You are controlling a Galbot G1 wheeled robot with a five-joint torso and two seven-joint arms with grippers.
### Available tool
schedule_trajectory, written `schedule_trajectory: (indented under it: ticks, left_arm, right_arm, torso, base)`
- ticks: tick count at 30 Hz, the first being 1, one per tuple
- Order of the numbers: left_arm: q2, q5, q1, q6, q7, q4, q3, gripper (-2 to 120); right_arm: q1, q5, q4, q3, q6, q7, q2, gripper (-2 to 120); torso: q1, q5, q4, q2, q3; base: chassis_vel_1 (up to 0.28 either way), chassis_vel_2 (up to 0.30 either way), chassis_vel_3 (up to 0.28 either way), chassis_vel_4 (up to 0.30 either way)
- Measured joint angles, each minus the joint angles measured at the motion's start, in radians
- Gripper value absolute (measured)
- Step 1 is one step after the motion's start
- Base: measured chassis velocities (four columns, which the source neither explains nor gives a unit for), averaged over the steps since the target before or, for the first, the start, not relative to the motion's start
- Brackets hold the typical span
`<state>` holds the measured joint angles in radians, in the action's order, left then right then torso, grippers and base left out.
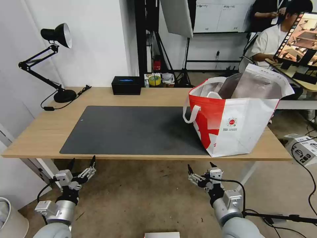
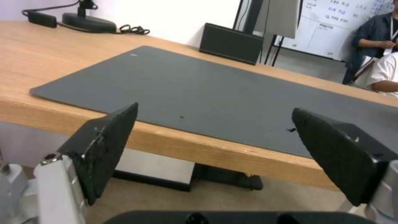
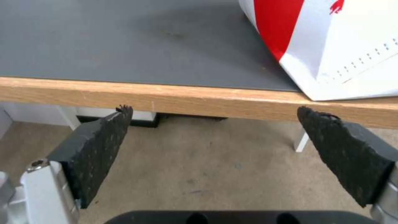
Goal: Pick up the trash from the table and place it into the takeout bag.
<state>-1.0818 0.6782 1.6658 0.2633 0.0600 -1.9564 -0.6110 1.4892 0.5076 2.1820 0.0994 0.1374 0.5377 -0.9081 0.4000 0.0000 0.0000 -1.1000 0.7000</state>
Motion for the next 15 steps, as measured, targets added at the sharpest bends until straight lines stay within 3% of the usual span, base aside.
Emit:
schedule_trajectory:
  ticks: [15]
  left_arm:
    - [0.001, 0.0, -0.001, 0.0, 0.0, 0.0, 0.0, 100]
  right_arm:
    - [0.0, 0.0, 0.0, 0.0, 0.0, 0.0, 0.0, 100]
  torso:
    - [0.0, 0.0, 0.0, 0.0, 0.0]
  base:
    - [0.0, 0.0, 0.0, 0.0]
